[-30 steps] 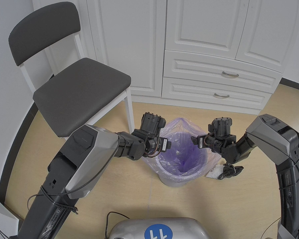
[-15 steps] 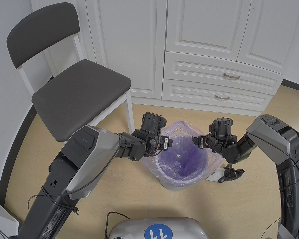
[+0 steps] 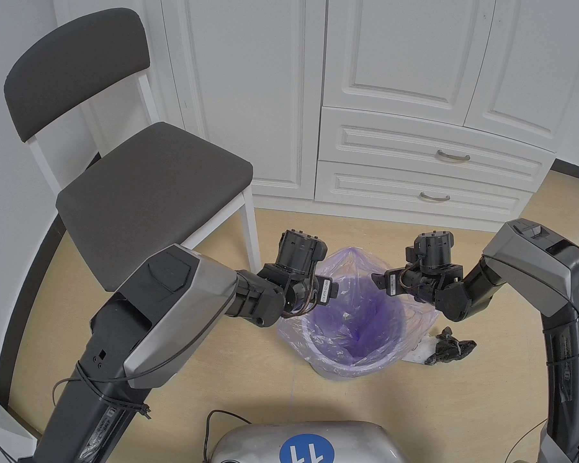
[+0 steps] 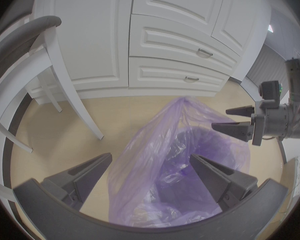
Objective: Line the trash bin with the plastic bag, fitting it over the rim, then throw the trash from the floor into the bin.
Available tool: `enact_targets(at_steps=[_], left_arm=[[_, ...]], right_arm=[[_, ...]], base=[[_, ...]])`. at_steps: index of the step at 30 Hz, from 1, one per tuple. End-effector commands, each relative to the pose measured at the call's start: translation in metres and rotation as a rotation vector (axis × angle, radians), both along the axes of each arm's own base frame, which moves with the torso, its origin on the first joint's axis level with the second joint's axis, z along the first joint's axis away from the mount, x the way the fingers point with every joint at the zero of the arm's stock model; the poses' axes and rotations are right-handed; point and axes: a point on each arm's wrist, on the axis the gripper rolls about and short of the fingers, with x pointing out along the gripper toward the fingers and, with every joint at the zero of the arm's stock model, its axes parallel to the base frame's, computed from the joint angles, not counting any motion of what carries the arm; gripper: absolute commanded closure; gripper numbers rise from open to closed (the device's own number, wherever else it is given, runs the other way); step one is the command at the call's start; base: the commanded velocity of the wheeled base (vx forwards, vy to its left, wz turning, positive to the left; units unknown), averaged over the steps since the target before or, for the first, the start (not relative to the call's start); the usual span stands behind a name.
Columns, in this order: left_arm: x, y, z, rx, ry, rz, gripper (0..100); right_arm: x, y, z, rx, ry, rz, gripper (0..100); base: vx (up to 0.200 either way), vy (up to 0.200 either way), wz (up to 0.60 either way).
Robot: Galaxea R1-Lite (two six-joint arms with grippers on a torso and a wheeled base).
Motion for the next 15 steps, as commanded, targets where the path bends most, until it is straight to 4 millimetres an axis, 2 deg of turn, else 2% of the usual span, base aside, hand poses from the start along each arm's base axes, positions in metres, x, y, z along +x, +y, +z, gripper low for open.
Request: enact_targets(at_steps=[1,6,9,14,15], left_arm=[[-0.008,0.000,0.002,0.012,0.015,-0.008,0],[-0.002,0.002,-0.005,0.009,0.018,0.007,0],[0.008,0.005,-0.016,0.020,0.015,0.038,0],[0.025,0.007,-0.029,0.030,-0.022,0.102,0],[0.026,0.010,-0.037,0.045,-0.008,0.115,0]], right_arm=[[-0.012,-0.001,0.008,-0.043,0.008,0.032,0],[-0.009,0.000,-0.003,-0.053,0.020,0.033,0],[0.003,-0.002,-0.013,-0.058,0.010,0.011,0],[0.012,-0.010,-0.017,-0.055,0.000,-0.011,0],[0.014,-0.011,-0.018,-0.053,-0.002,-0.015,0]], base=[[0.000,0.000,0.00],[0.000,0.000,0.00],[0.000,0.000,0.00],[0.000,0.000,0.00],[0.000,0.000,0.00]])
